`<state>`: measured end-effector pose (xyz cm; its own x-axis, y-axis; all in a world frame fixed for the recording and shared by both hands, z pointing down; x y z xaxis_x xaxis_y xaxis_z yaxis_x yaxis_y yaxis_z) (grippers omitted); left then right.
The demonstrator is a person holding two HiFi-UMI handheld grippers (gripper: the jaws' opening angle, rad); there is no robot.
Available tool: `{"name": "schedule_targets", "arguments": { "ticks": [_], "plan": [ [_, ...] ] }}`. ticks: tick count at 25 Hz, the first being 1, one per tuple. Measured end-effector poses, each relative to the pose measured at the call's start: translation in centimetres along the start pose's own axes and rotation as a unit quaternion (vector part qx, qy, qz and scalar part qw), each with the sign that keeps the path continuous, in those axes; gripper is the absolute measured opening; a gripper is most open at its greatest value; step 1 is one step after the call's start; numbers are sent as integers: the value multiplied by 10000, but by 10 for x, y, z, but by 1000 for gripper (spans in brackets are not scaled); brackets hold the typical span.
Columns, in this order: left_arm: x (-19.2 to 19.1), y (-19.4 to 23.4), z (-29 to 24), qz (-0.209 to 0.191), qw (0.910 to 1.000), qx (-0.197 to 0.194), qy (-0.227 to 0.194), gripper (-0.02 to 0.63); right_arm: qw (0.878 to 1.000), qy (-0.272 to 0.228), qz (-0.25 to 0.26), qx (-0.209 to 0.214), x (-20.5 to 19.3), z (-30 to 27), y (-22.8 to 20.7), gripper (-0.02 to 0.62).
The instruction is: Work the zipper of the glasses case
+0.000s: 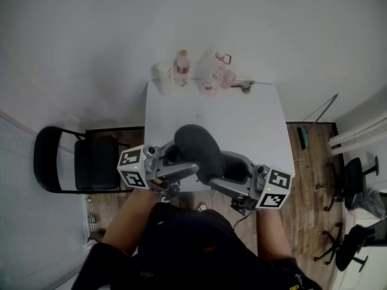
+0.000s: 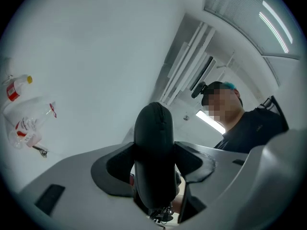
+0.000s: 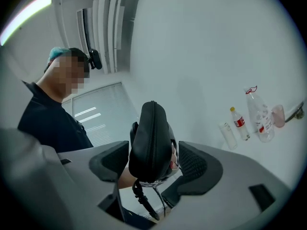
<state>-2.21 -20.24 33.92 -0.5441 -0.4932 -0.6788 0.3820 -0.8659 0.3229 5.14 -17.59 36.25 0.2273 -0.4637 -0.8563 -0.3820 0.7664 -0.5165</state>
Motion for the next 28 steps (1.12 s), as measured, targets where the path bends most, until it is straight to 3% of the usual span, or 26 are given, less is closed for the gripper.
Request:
{"name": "schedule_targets", "arguments": {
  "ticks": [3, 8, 11, 19, 22, 25, 28],
  "plan": [
    [0, 0, -1, -73, 10000, 24, 64, 273, 10000, 6, -52, 85, -2, -2, 2, 310],
    [-2, -1, -6, -282, 9990, 182, 281, 276, 9997, -15, 217, -140, -2, 0, 1, 278],
    [-5, -1, -11, -376, 9979, 286, 442, 320, 9986, 102, 469, -209, -5, -3, 4, 274],
    [-6, -5, -17, -212, 9993, 153, 279, 334, 9965, 355, 722, -244, -14, -9, 9, 270],
    [-7, -2, -15, -181, 9990, 306, 254, 332, 9952, 455, 804, -321, -17, -9, 10, 270],
    [-4, 2, -12, -198, 9985, 488, 131, 272, 9934, 462, 975, -391, -15, -12, 13, 272],
    [3, -10, -15, -123, 9998, 80, -149, 268, 9926, 219, 1174, -225, -9, -10, 29, 273]
  ]
}}
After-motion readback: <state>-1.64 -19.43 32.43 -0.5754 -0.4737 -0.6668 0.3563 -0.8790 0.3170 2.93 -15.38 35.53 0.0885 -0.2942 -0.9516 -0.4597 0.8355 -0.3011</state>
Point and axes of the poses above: the fingertips, and each gripper's own axes: z backward along the fingers, y to its left, x out of its top, the point moved 2 cm from there along z, backward along the fingers, and after that the axes turned 13 degrees about -x, right-handed, at the moved point
